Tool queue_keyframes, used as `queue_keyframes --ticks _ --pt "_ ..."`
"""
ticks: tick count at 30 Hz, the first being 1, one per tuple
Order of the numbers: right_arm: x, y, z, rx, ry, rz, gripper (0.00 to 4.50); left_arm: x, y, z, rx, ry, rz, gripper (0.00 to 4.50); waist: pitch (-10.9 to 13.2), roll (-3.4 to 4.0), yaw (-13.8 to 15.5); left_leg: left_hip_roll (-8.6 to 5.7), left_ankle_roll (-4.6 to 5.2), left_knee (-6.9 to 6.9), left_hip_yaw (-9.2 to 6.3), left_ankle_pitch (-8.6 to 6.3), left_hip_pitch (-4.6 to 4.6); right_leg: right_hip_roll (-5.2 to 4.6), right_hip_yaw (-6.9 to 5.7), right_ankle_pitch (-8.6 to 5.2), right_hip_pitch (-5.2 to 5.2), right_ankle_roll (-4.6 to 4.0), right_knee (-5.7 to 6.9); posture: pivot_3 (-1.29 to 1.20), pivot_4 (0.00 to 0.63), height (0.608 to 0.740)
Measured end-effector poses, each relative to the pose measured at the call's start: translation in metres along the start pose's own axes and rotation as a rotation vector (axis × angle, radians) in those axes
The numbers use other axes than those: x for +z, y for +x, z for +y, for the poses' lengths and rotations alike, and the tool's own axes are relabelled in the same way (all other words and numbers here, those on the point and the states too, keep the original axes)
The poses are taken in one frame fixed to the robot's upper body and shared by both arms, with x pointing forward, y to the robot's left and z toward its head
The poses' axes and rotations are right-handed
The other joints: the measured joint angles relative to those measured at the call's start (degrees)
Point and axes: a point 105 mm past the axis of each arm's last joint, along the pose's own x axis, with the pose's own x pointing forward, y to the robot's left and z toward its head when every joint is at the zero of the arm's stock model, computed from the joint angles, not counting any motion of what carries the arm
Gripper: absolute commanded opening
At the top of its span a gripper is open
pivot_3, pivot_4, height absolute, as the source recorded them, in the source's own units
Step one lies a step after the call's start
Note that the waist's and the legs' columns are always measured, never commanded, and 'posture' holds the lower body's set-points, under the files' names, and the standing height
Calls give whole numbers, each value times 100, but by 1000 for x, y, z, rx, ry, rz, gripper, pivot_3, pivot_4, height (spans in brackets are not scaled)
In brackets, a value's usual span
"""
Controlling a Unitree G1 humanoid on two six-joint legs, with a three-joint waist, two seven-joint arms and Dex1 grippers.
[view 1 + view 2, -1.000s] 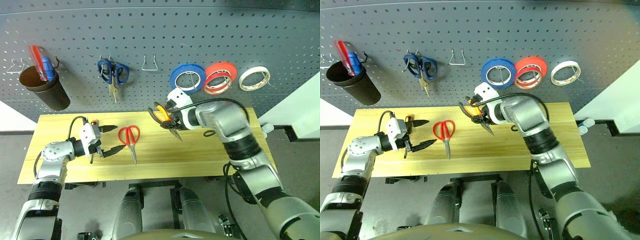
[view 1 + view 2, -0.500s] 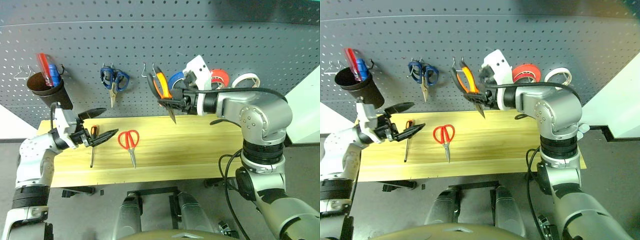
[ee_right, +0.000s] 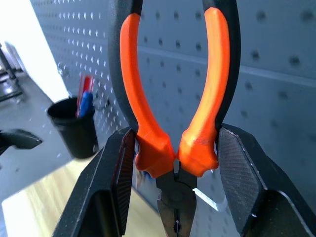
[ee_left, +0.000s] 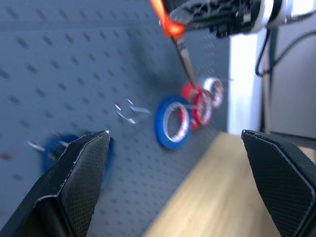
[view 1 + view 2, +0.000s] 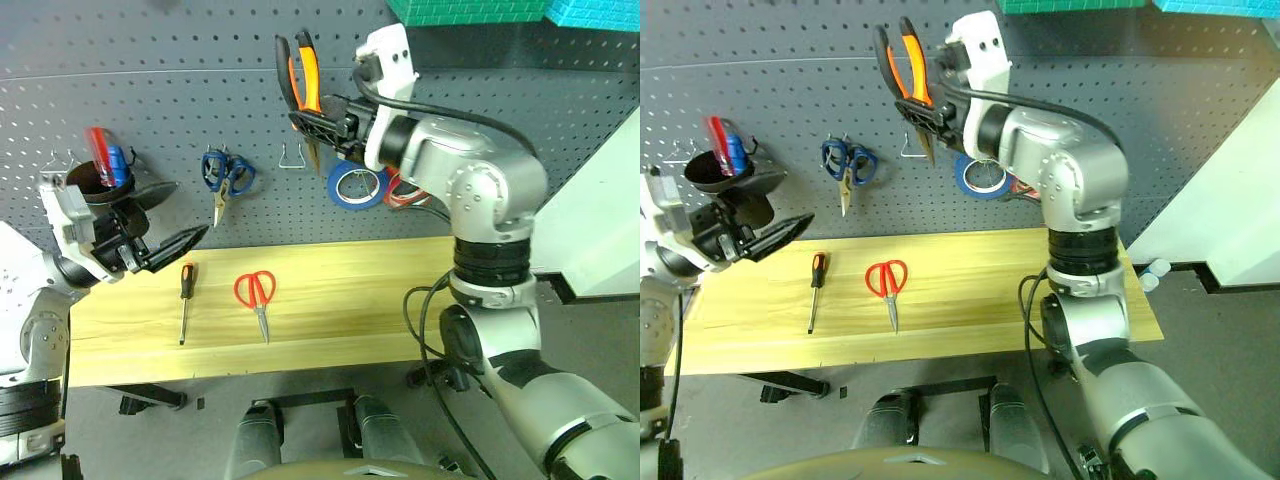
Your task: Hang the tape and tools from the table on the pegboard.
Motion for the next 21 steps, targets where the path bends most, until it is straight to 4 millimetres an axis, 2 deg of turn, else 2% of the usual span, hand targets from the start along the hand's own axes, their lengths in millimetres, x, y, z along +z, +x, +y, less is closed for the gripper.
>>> queue_keyframes --ticks 8,11,15,21 --pt "-7 33 10 -42 -92 -2 2150 -20 -12 17 104 -9 65 4500 -27 -7 20 0 -1 -6 -1 0 4 1 -1 0 -2 -1 6 184 31 740" --pt "-7 42 12 -61 -127 -23 2150 -19 -11 26 134 23 65 4500 -29 -9 35 0 -3 -6 -1 2 4 1 -1 1 -1 -1 7 187 32 740" --pt "-8 53 2 -139 -171 -58 2150 -16 -8 28 138 54 53 4500 -35 -17 35 0 -7 -6 -1 4 4 0 -1 1 0 0 8 197 37 740" --pt "-19 62 -14 -234 -188 -68 2150 -31 -10 22 151 26 86 4500 -36 -17 37 1 -8 -9 -1 5 6 1 0 1 -1 -1 12 212 41 740"
